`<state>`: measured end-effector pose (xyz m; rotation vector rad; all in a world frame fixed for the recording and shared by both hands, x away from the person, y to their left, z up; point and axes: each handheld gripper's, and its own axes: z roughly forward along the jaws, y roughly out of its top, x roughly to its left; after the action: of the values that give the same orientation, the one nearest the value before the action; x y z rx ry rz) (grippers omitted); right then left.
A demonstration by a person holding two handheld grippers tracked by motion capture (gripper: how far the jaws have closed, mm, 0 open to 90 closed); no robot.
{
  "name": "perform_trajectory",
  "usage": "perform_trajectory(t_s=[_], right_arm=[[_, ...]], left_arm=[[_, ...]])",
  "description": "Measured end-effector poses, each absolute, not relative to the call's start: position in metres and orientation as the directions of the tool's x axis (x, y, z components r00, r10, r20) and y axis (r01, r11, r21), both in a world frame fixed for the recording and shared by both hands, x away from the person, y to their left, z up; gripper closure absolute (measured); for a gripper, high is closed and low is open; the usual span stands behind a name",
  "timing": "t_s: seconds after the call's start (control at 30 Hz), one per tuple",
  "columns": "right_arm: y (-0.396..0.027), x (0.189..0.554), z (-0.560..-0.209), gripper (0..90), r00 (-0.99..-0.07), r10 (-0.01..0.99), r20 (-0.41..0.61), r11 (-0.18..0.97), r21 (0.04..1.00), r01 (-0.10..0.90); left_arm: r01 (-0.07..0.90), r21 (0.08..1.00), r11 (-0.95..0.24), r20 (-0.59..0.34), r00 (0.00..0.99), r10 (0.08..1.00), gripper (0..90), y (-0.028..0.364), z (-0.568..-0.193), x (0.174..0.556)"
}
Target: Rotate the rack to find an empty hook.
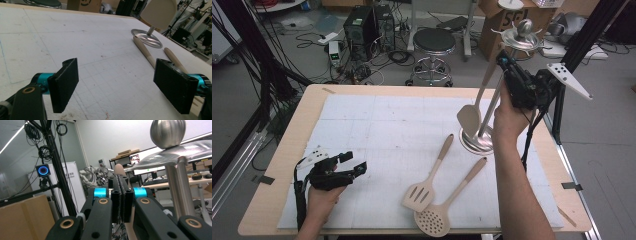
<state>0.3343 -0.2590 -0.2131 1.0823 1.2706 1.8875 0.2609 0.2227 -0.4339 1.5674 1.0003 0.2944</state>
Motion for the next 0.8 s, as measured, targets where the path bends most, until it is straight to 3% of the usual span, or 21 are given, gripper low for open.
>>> perform_trajectory(t_s=[0.4, 0.8], right_arm=[[-0.281, 0.324, -0.23, 90.0, -0.437, 0.835, 0.334, -0.402, 0.913, -0.07], [-0.3, 0.31, -0.221, 90.0, -0.392, 0.864, 0.314, -0.398, 0.905, -0.152]], left_arm=[[0.426, 0.903, 0.058, -0.33, 0.599, 0.73, 20.8, 0.222, -0.434, 0.26], [0.434, 0.9, 0.05, -0.33, 0.6, 0.728, 20.8, 0.221, -0.435, 0.26]])
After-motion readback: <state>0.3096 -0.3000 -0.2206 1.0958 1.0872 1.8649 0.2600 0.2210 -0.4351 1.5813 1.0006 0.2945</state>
